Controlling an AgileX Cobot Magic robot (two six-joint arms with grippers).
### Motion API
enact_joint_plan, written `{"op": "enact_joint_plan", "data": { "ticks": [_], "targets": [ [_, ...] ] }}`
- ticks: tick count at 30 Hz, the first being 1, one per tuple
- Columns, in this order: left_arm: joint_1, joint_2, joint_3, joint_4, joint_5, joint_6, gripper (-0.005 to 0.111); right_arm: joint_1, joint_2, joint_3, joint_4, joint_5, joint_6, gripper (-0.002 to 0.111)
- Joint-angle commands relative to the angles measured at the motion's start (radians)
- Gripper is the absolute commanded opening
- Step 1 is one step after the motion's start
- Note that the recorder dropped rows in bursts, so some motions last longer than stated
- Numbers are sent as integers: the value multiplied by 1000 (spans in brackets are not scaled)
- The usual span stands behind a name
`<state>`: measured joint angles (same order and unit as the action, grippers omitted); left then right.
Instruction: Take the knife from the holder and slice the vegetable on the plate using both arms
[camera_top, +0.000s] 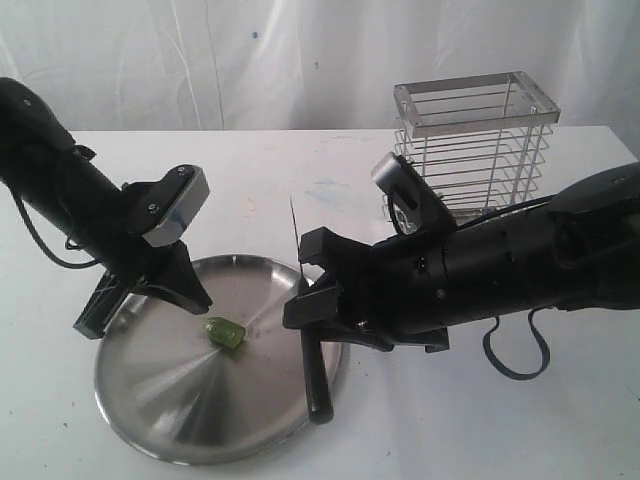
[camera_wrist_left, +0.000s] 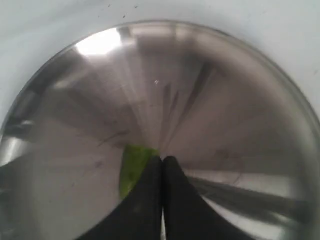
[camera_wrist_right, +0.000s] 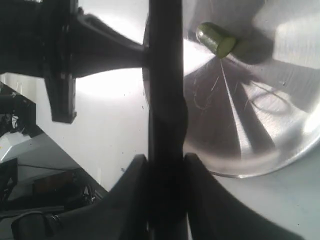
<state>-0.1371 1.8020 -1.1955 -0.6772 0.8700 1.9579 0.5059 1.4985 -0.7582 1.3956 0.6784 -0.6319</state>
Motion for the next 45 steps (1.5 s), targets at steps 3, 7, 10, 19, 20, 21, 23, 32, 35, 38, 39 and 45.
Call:
{"op": "enact_joint_plan", "data": {
  "ticks": [3,7,10,19,20,21,23,32,35,38,39,45],
  "targets": [
    [-5,43,-6,5,-103,155,18,-7,-11,3,-3,70,-41,0],
    [-5,67,-6,-24,-138,155,40,-7,-11,3,-3,82,-41,0],
    [-5,72,-6,-71,-155,155,53,-7,-11,3,-3,82,-41,0],
    [-10,100,-4,-78,-129,155,58,-7,-11,3,-3,74,-45,0],
    [-15,107,-4,-74,-131,155,58,-7,-11,3,-3,74,-45,0],
    [-17,112,-4,-72,-138,155,58,-7,-11,3,-3,74,-45,0],
    [-25,118,-4,-69,-145,155,58,-7,-11,3,-3,77,-45,0],
    [-26,158,-4,-62,-142,155,58,-7,-11,3,-3,75,-45,0],
    [-26,160,-4,-54,-144,155,58,-7,-11,3,-3,77,-45,0],
    [-26,162,-4,-54,-146,155,58,-7,-11,3,-3,77,-45,0],
    [-26,162,-4,-54,-146,155,58,-7,-11,3,-3,74,-45,0],
    [-26,180,-4,-54,-158,155,52,-7,-11,3,-1,77,-45,0]
  ]
}}
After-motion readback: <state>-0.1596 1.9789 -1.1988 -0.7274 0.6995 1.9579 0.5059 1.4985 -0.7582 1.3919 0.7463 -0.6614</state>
